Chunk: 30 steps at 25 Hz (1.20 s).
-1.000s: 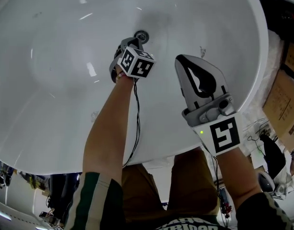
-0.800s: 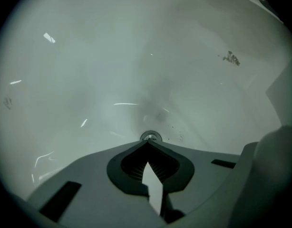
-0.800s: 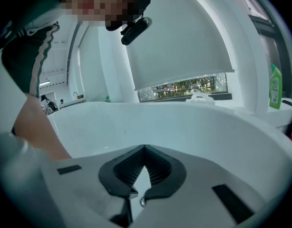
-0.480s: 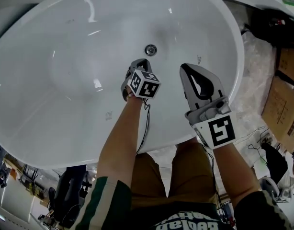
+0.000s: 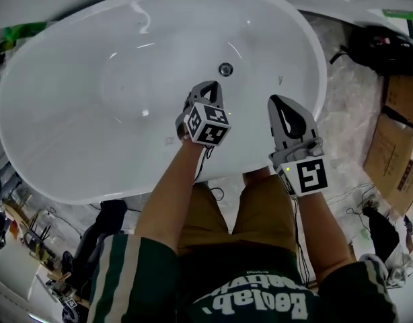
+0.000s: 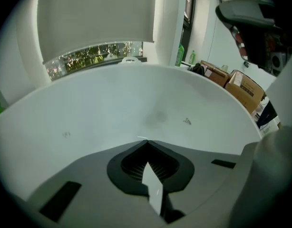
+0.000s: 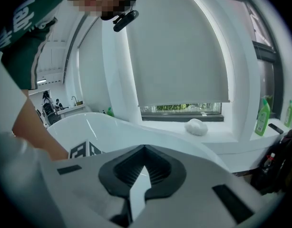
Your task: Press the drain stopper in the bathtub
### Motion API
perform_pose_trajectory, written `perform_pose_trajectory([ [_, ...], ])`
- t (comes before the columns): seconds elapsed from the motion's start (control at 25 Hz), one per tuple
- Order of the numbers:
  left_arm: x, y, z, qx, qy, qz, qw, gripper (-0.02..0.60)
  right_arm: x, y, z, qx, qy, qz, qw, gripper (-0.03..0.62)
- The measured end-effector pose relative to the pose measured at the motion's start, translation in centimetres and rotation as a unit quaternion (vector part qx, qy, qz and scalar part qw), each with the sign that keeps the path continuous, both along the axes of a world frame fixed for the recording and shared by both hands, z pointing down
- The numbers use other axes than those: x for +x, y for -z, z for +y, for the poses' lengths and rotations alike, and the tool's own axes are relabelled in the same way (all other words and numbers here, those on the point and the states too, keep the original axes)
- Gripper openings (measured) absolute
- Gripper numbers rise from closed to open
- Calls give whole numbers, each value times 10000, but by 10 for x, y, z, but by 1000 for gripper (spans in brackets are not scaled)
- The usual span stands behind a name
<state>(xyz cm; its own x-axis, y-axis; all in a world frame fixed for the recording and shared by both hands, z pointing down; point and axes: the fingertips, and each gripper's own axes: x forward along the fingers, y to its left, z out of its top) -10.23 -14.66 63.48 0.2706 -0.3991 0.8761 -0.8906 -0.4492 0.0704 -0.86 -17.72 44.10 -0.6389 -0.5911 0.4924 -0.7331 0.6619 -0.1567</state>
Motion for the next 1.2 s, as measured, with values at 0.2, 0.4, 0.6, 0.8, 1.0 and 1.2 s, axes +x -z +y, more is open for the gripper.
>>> perform_pose_trajectory([
  [0.2,-8,84,-11,512,-169,123,9985,3,-1,49,5,320,-144,210,9992,14],
  [0.4,-24,187,-26,1201,21,456,9917,3,-11,103,7,466,-165,125,9987,14],
  [0.6,-27,283,-34,1922,173,616,9793,3,-14,155,7,612,-254,-13,9978,14],
  [0.8,-37,347,-28,2384,392,630,9683,3,-27,203,12,728,-182,-306,9967,14],
  [1.0,-39,406,-8,2781,570,717,9562,3,-33,247,22,995,121,-436,9940,14],
  [1.2,-43,461,9,3210,633,700,9424,3,-34,279,36,1292,365,-364,9903,14],
])
